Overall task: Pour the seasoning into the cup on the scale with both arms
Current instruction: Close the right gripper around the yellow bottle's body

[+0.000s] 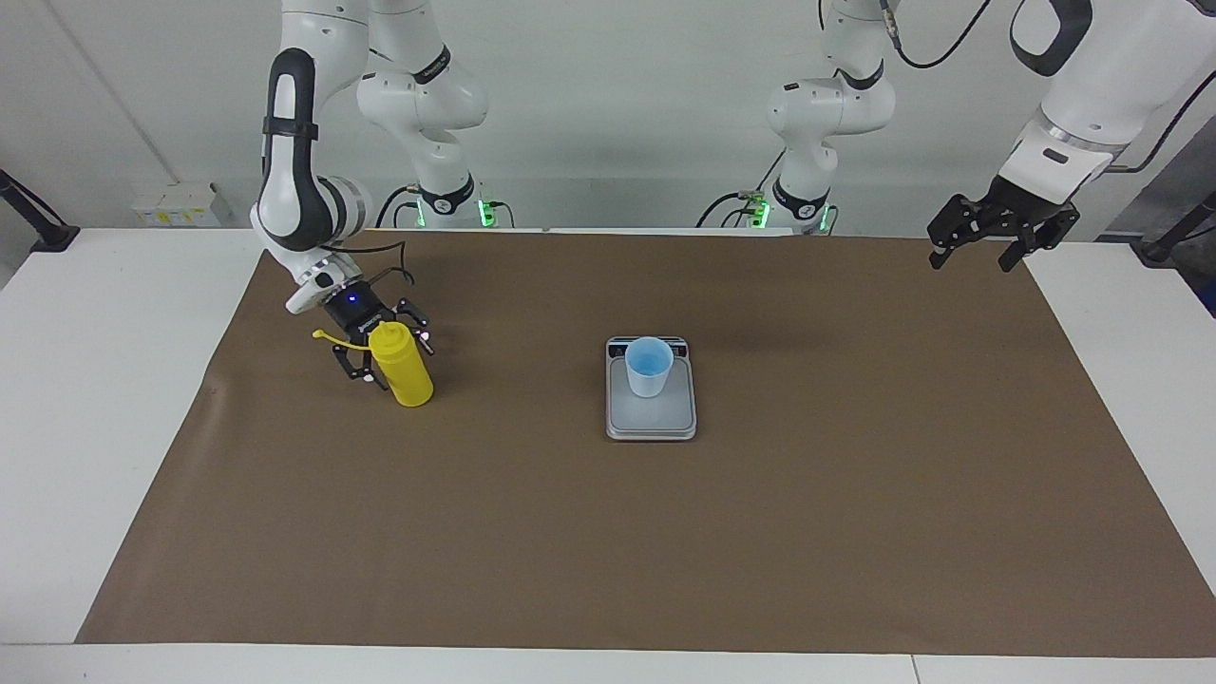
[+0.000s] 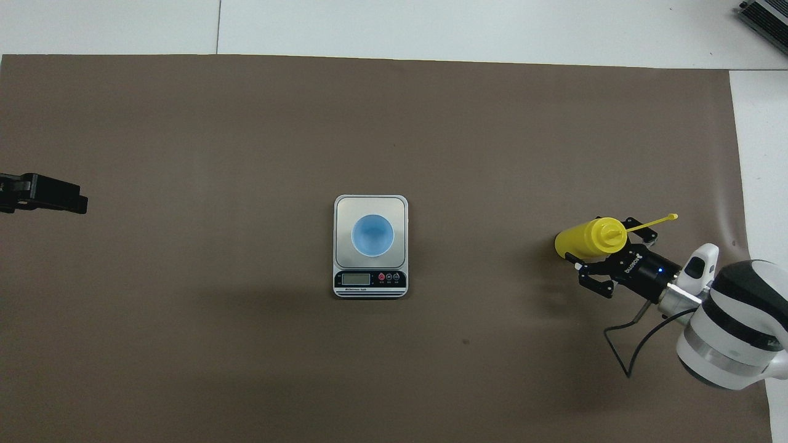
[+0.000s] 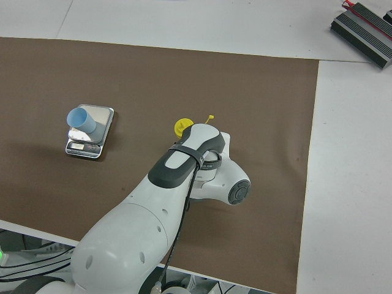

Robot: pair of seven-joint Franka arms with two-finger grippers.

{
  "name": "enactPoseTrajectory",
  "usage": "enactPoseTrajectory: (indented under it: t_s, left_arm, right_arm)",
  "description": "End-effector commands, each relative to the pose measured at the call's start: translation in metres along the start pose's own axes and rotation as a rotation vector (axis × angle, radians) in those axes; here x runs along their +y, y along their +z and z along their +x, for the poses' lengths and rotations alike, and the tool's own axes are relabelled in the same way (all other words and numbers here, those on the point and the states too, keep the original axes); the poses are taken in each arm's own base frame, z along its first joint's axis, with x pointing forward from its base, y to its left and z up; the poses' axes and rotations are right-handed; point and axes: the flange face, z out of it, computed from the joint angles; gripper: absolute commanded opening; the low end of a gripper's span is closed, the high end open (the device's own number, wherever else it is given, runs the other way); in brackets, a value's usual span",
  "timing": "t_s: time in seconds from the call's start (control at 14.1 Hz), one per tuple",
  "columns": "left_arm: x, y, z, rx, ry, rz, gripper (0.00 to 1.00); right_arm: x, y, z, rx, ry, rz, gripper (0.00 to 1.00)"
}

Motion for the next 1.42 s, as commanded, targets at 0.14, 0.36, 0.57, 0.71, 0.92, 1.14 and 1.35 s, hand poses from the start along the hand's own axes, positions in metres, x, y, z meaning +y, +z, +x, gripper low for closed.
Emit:
enactPoseTrajectory:
  t_s: [0.14, 0.36, 0.57, 0.71, 0.92, 1.14, 1.35]
  left_arm:
    - [-0.002, -0.002, -0.002, -0.005, 0.006, -0.012, 1.00]
    - [0.001, -0.001, -0.003, -0.008, 0.011, -0.012, 1.00]
    - [0.011, -0.001, -0.001, -0.005, 0.032, -0.009, 1.00]
    - [0.018, -0.004, -0.001, -0.002, 0.047, -0.009, 1.00]
    - [0.024, -0.011, 0.000, -0.008, 0.076, 0.064, 1.00]
    - [0.016, -0.011, 0.000, -0.013, 0.064, 0.070, 1.00]
    - [0.007, -0.012, 0.000, -0.012, 0.048, 0.071, 1.00]
  right_arm:
    - [0.007, 0.006, 0.007, 0.035, -0.015, -0.011, 0.85]
    - [0.007, 0.004, 0.008, 0.045, -0.017, -0.007, 0.39]
    - [0.007, 0.004, 0.008, 0.046, -0.018, -0.005, 0.16]
    - [0.008, 0.003, 0.009, 0.044, -0.021, -0.008, 0.05]
    - [0.013, 0.002, 0.023, 0.053, -0.038, -0.017, 0.00]
    - [0.014, 0.002, 0.030, 0.056, -0.056, -0.017, 0.00]
    - [0.024, -0.001, 0.048, 0.041, -0.100, -0.007, 0.00]
